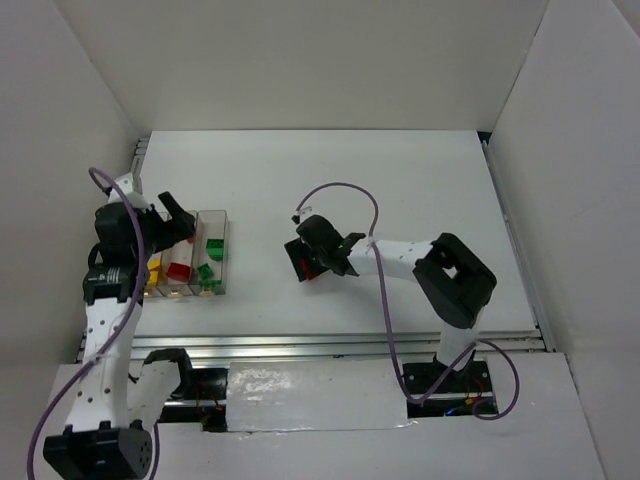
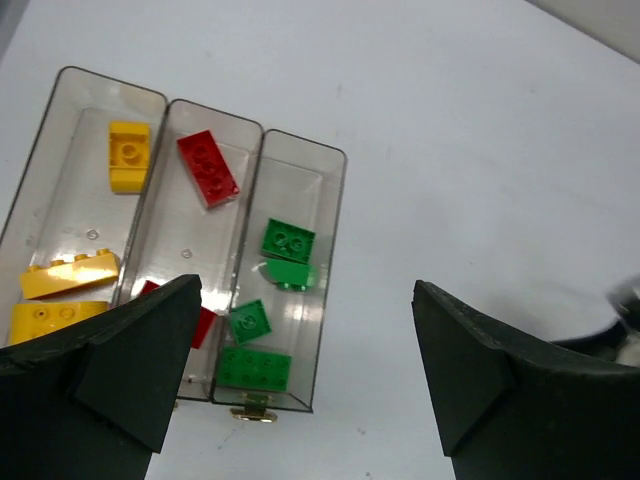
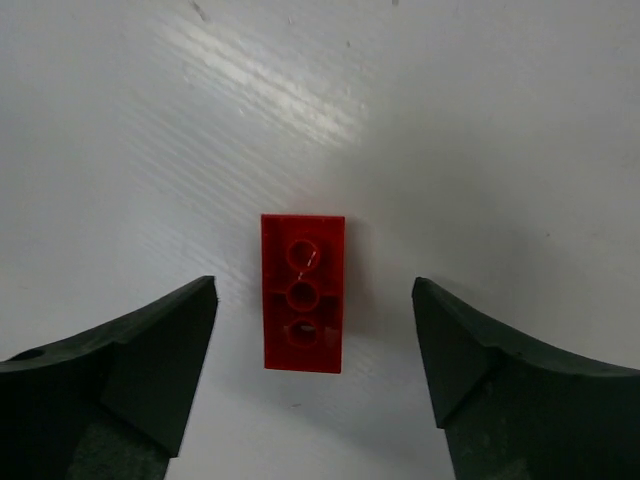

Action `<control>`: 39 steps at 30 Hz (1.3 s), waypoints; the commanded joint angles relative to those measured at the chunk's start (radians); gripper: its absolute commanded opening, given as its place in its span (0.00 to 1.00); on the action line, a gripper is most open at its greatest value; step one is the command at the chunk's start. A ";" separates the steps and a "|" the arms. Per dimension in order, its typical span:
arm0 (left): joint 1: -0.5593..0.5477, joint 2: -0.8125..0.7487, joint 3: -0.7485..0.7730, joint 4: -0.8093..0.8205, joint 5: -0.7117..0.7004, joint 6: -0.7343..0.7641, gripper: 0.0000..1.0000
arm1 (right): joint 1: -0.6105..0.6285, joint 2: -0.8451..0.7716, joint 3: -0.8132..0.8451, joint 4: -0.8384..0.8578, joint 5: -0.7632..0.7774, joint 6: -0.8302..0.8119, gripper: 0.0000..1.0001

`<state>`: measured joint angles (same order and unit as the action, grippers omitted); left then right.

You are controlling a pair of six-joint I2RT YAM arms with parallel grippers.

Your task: Sort the legos into containers by color

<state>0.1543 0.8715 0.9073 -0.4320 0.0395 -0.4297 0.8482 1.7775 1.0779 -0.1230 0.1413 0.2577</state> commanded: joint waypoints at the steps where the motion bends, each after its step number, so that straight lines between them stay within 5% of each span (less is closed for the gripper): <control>1: -0.038 -0.095 -0.038 0.012 0.066 -0.015 0.99 | 0.000 0.037 0.079 -0.090 0.003 0.051 0.81; 6: -0.117 -0.098 -0.024 -0.020 0.057 0.008 0.99 | 0.000 0.108 0.105 -0.127 0.026 0.064 0.67; 9: -0.130 -0.066 -0.015 -0.034 0.083 0.014 0.99 | 0.008 0.123 0.109 -0.132 0.021 0.068 0.49; 10: -0.130 -0.063 -0.013 -0.034 0.092 0.013 1.00 | 0.014 0.114 0.103 -0.127 0.018 0.069 0.16; 11: -0.130 -0.063 -0.015 -0.033 0.103 0.012 0.99 | 0.018 0.105 0.100 -0.125 0.049 0.078 0.00; 16: -0.130 -0.063 -0.048 0.019 0.273 -0.043 1.00 | 0.080 -0.082 0.016 -0.046 0.034 0.049 0.00; 20: -0.133 -0.028 -0.164 0.152 0.596 -0.202 1.00 | 0.109 -0.335 -0.174 0.193 -0.272 -0.029 0.00; 22: -0.178 -0.035 -0.232 0.393 0.772 -0.377 1.00 | 0.107 -0.430 -0.243 0.308 -0.477 -0.031 0.00; 24: -0.270 -0.069 -0.289 0.531 0.807 -0.500 1.00 | 0.103 -0.466 -0.245 0.341 -0.608 -0.017 0.00; 30: -0.493 -0.092 -0.237 0.664 0.836 -0.439 0.99 | 0.086 -0.522 -0.240 0.413 -0.834 0.060 0.00; 39: -0.558 -0.146 -0.360 0.966 0.956 -0.511 0.95 | 0.058 -0.622 -0.292 0.545 -0.979 0.176 0.00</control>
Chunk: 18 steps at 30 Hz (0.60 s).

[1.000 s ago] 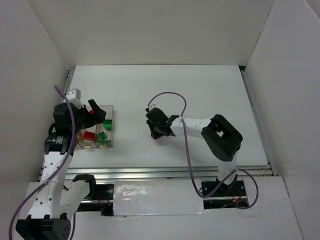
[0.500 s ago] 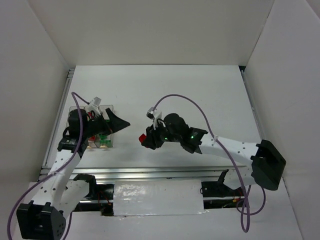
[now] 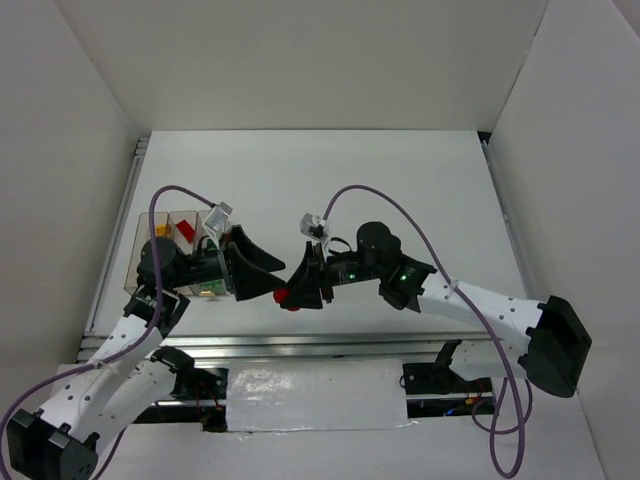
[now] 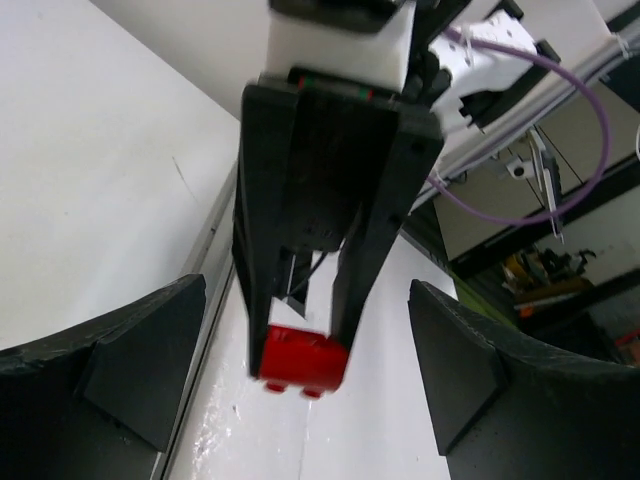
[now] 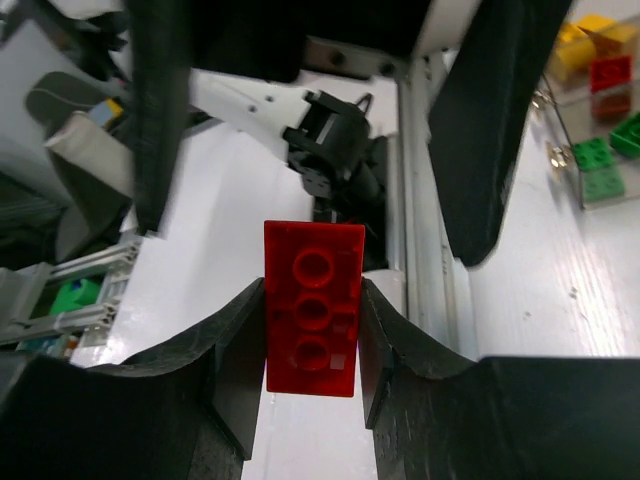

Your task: Sort the legos into containers by color

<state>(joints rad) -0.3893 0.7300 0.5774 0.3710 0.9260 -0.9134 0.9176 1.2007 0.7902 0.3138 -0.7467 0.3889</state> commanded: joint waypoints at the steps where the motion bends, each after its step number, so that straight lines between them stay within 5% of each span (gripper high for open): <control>1: -0.022 -0.010 -0.037 0.180 0.079 -0.024 0.95 | -0.016 -0.055 -0.011 0.126 -0.111 0.069 0.00; 11: -0.100 -0.014 -0.002 0.161 0.071 0.062 0.90 | -0.019 -0.095 -0.013 0.142 -0.102 0.108 0.00; 18: -0.128 0.006 0.021 0.086 0.043 0.114 0.69 | -0.031 -0.112 -0.016 0.111 -0.046 0.093 0.00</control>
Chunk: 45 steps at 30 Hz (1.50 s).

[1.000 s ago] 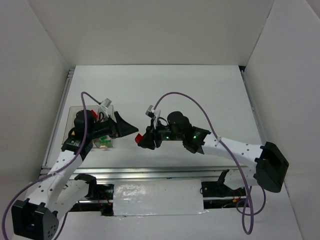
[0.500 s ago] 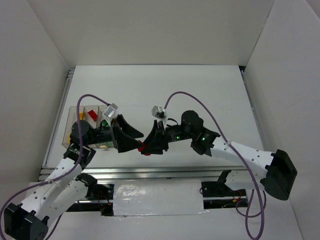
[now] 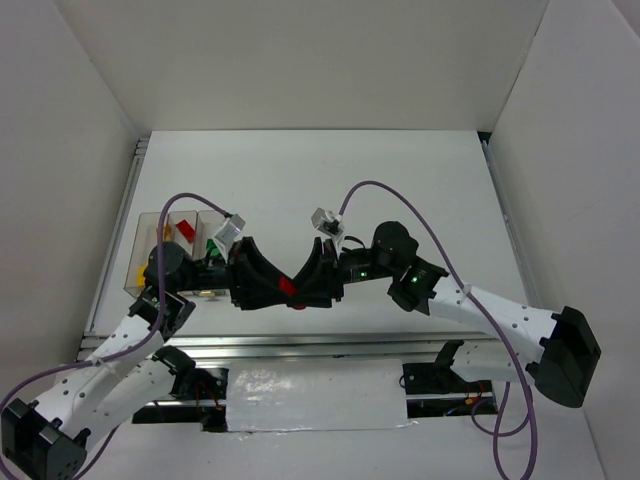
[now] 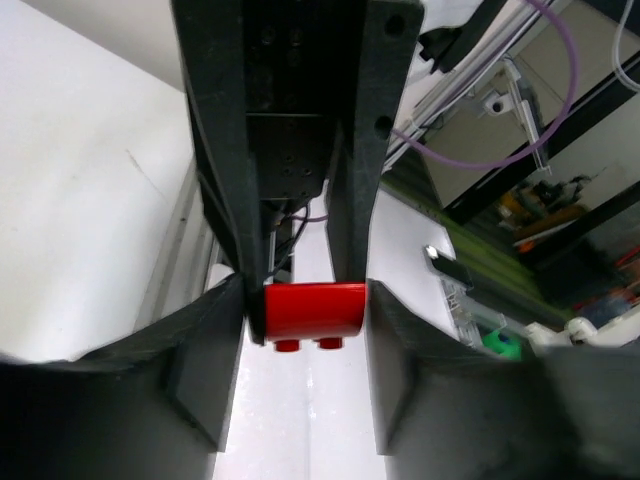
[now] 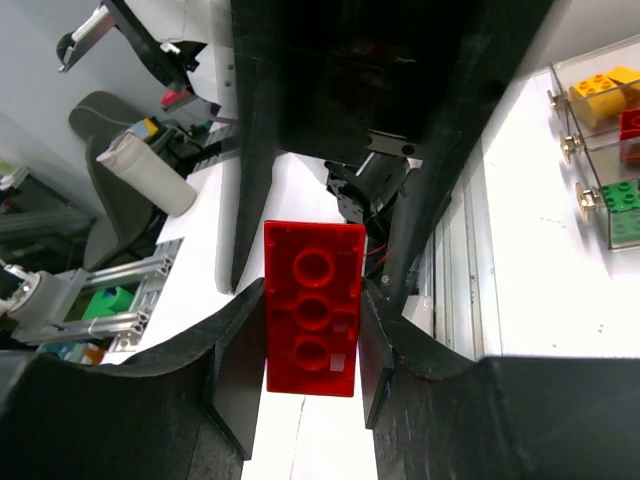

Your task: Sort the legos into containers by color

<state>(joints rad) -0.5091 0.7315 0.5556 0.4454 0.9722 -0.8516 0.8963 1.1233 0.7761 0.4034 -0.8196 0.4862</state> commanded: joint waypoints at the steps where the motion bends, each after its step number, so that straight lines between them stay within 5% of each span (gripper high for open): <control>1: -0.009 0.008 0.043 0.012 -0.006 0.052 0.53 | -0.008 -0.033 -0.001 0.015 0.031 -0.006 0.00; 5: -0.012 0.025 0.066 -0.016 -0.024 0.072 0.18 | -0.011 -0.025 -0.009 0.003 0.039 -0.017 0.00; 8: -0.011 0.035 0.081 -0.028 -0.036 0.082 0.13 | -0.010 -0.025 -0.015 -0.005 0.048 -0.024 0.00; 11: -0.011 0.039 0.087 0.012 -0.024 0.063 0.19 | -0.011 -0.023 -0.020 -0.017 0.042 -0.041 0.01; 12: -0.011 0.040 0.092 0.016 -0.023 0.060 0.37 | -0.010 -0.023 -0.020 -0.020 0.037 -0.041 0.01; 15: -0.011 0.042 0.115 -0.011 -0.027 0.072 0.56 | -0.010 -0.033 -0.021 -0.025 0.033 -0.046 0.02; 21: -0.011 0.043 0.147 -0.095 -0.066 0.121 0.75 | -0.008 -0.057 -0.029 -0.035 0.033 -0.061 0.02; 36: -0.012 0.055 0.141 -0.114 -0.050 0.141 0.79 | -0.010 -0.126 -0.038 -0.074 0.082 -0.083 0.05; 45: -0.011 0.052 0.133 -0.094 -0.041 0.135 0.68 | -0.016 -0.111 -0.031 -0.100 0.137 -0.093 0.04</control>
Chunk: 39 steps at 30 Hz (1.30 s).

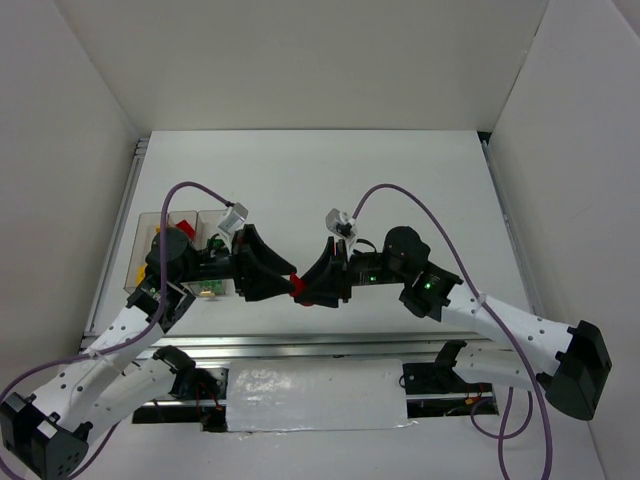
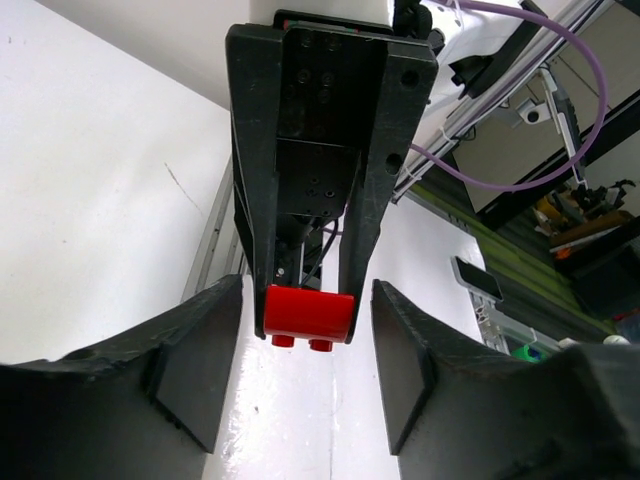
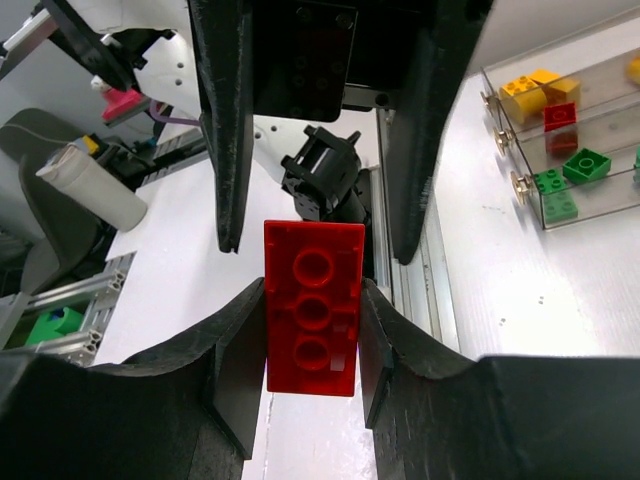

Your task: Sort the legos into containers by color

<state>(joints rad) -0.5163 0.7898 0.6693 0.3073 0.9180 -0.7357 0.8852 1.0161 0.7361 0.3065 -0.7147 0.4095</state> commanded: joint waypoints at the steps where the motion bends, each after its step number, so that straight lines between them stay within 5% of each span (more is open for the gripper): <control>1: -0.004 -0.004 0.021 0.046 0.022 0.019 0.65 | -0.006 -0.004 0.008 0.005 0.044 -0.015 0.04; 6: -0.004 -0.003 0.021 0.039 0.030 0.024 0.61 | -0.009 -0.013 0.003 0.023 0.072 -0.002 0.04; 12: -0.004 0.012 0.006 0.042 0.035 0.024 0.69 | -0.014 -0.014 0.014 0.025 0.064 0.000 0.04; 15: -0.004 0.017 0.003 0.064 0.039 0.016 0.48 | -0.015 -0.013 0.013 0.031 0.063 0.005 0.04; 20: -0.004 0.023 0.004 0.069 0.048 0.018 0.35 | -0.014 -0.022 0.009 0.039 0.072 0.012 0.04; 22: -0.004 0.025 0.006 0.067 0.048 0.019 0.11 | -0.014 -0.021 0.013 0.034 0.073 0.012 0.04; 24: -0.004 0.022 0.015 0.035 0.021 0.041 0.00 | -0.015 -0.014 0.013 0.034 0.072 0.012 0.21; 25: -0.004 0.017 0.030 -0.015 0.003 0.067 0.00 | -0.015 -0.014 0.006 0.034 0.075 0.012 0.61; 26: -0.004 0.014 0.039 -0.048 -0.022 0.081 0.00 | -0.015 -0.017 -0.001 0.043 0.083 0.014 0.86; 27: -0.004 0.012 0.070 -0.086 -0.075 0.102 0.00 | -0.015 -0.020 -0.010 0.048 0.089 0.014 0.99; 36: 0.010 0.084 0.353 -0.682 -0.612 0.419 0.00 | -0.045 -0.111 -0.101 -0.059 0.225 -0.049 1.00; 39: 0.013 0.156 0.400 -0.831 -1.013 0.489 0.00 | -0.055 -0.148 -0.135 -0.108 0.386 -0.051 1.00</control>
<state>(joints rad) -0.5125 0.8883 1.0203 -0.2848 0.3290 -0.3756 0.8433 0.9066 0.6212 0.2455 -0.4866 0.3866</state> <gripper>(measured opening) 0.483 0.996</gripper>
